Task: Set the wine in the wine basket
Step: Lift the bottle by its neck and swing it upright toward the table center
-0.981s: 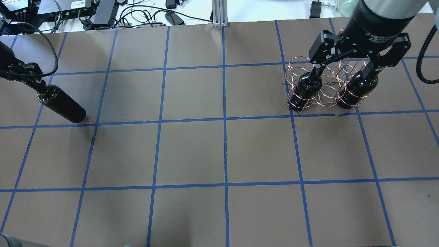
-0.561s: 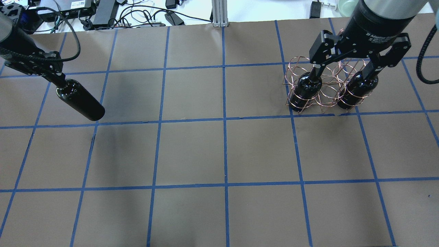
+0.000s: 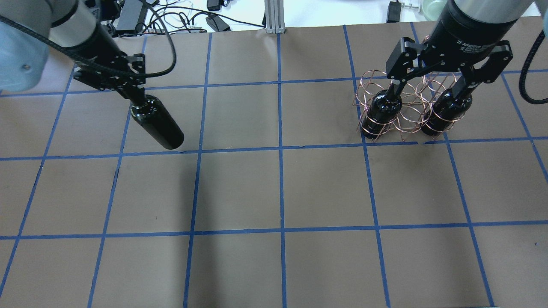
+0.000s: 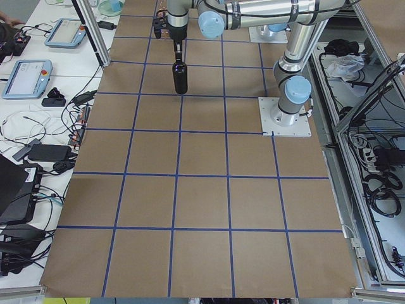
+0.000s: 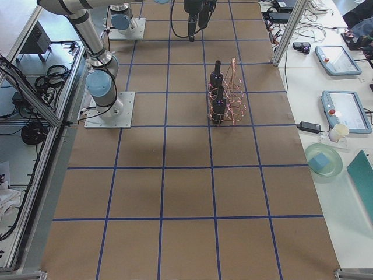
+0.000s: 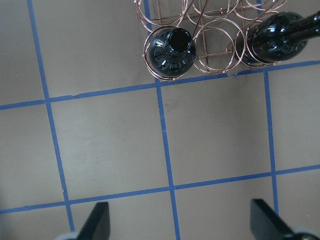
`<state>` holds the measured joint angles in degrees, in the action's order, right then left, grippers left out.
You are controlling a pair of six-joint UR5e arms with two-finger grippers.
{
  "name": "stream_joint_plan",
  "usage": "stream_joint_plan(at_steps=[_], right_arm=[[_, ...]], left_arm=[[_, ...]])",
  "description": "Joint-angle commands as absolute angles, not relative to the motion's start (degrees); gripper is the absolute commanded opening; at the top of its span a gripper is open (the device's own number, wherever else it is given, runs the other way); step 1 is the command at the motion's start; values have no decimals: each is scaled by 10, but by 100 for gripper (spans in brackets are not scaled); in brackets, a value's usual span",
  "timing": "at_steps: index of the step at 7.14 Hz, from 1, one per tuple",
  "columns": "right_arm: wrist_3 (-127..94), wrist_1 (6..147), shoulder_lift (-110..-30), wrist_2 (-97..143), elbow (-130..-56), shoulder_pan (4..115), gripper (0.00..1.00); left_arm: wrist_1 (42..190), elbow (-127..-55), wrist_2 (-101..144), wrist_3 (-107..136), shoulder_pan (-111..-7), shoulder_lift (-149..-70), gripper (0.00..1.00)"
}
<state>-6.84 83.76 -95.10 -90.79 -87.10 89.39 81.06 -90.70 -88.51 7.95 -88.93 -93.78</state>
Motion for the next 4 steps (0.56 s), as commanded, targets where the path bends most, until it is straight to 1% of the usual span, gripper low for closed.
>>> stream_joint_plan(at_steps=[1, 3, 4], right_arm=[[-69, 838, -951, -908, -871, 894, 100], [-68, 838, -951, -909, -871, 894, 100], [-68, 838, -951, -909, -872, 894, 100]], left_arm=[[811, -918, -915, 176, -973, -935, 0], [811, -921, -928, 219, -998, -915, 0], [823, -943, -926, 248, -1013, -910, 0]])
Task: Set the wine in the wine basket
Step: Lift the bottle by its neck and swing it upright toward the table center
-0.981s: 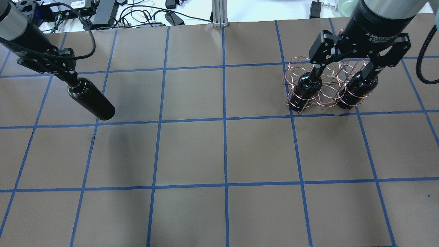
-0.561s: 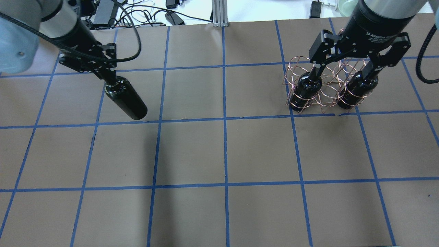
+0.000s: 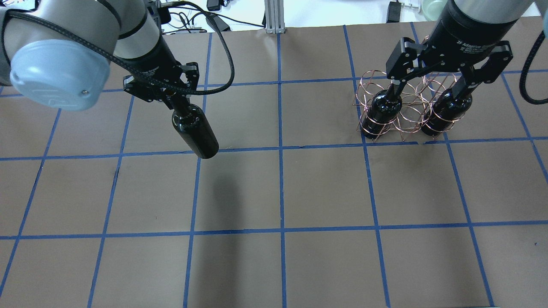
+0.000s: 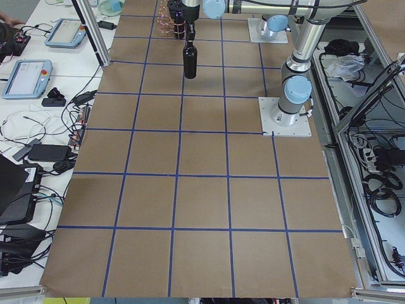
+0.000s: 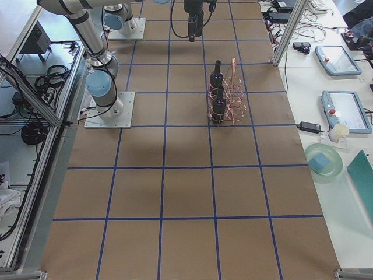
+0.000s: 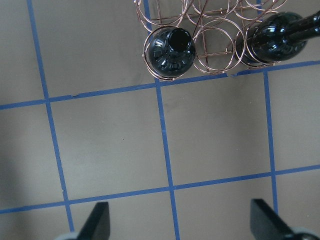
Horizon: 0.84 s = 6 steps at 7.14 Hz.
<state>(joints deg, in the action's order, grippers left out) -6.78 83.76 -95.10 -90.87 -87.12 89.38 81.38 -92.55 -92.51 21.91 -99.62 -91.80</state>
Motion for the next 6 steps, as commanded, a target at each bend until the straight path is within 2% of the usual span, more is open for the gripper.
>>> stream_joint_plan(at_steps=[1, 4, 6], right_arm=[[-68, 838, -951, -909, -872, 894, 100], [-68, 838, -952, -908, -872, 894, 100], [-69, 838, -954, -908, -872, 894, 100]], left_arm=[[817, -985, -929, 295, -1048, -889, 0], [817, -1002, -918, 333, -1070, -880, 0], [799, -1043, -899, 364, -1084, -881, 0]])
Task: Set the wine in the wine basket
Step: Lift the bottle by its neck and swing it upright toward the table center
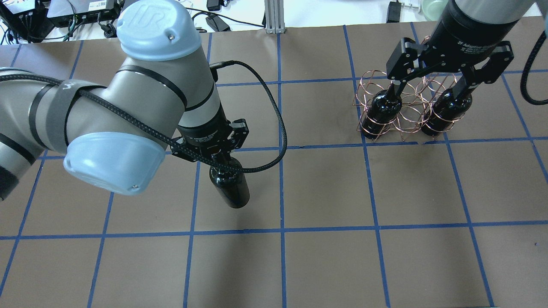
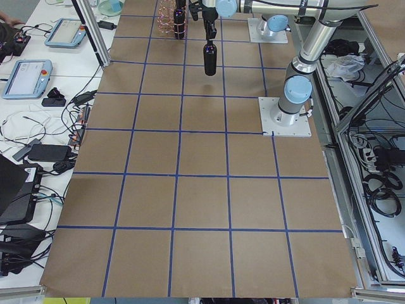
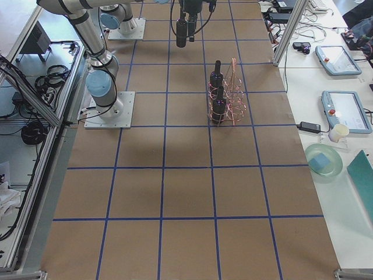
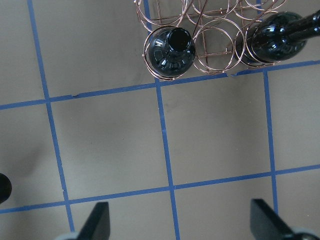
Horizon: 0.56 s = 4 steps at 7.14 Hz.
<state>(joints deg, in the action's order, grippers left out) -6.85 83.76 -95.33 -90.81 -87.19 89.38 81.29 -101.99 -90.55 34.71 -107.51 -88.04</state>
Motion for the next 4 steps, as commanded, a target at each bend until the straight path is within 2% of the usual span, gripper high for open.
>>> stream_joint_plan(at_steps=[1, 4], right_arm=[[-69, 838, -954, -907, -872, 894, 100], [-69, 838, -954, -907, -872, 894, 100]], left_arm=[[776, -1046, -893, 366, -1085, -886, 0], [775, -1053, -895, 373, -1099, -889, 0]])
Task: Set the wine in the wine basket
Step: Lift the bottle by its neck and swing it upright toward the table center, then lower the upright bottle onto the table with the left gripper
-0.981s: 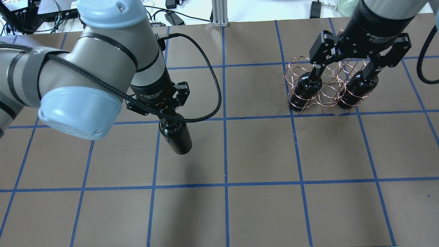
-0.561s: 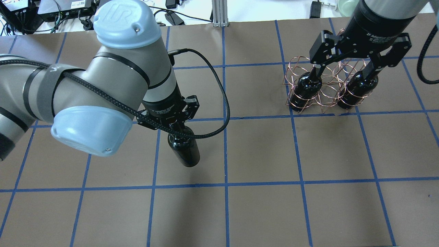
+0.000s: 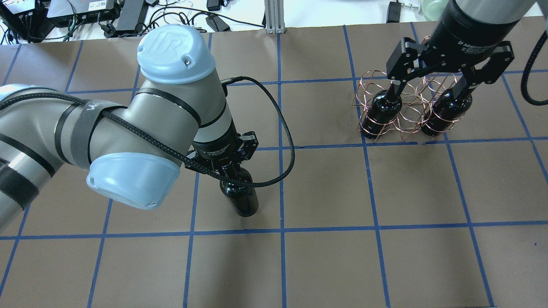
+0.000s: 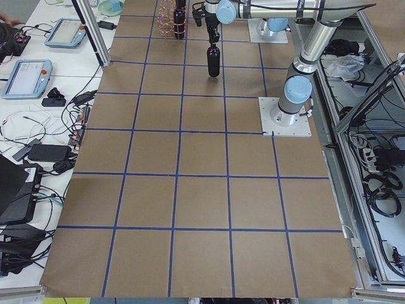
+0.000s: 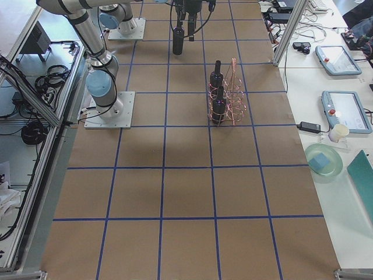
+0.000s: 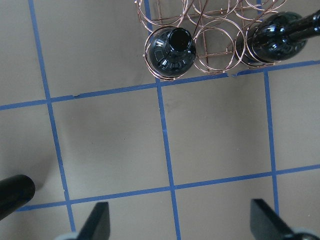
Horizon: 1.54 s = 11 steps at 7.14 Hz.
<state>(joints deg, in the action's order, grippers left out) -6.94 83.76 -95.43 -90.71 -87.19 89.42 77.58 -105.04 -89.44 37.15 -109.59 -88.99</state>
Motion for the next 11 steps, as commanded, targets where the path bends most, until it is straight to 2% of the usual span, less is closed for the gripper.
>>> stream_joint_plan(at_steps=[1, 4, 11], right_arm=[[-69, 838, -954, -907, -872, 894, 100], [-70, 838, -954, -906, -876, 894, 100], [-69, 838, -954, -905, -877, 894, 100]], left_arm=[[775, -1055, -898, 372, -1100, -890, 0], [730, -1056, -899, 370, -1100, -891, 0], [729, -1069, -895, 372, -1102, -896, 0]])
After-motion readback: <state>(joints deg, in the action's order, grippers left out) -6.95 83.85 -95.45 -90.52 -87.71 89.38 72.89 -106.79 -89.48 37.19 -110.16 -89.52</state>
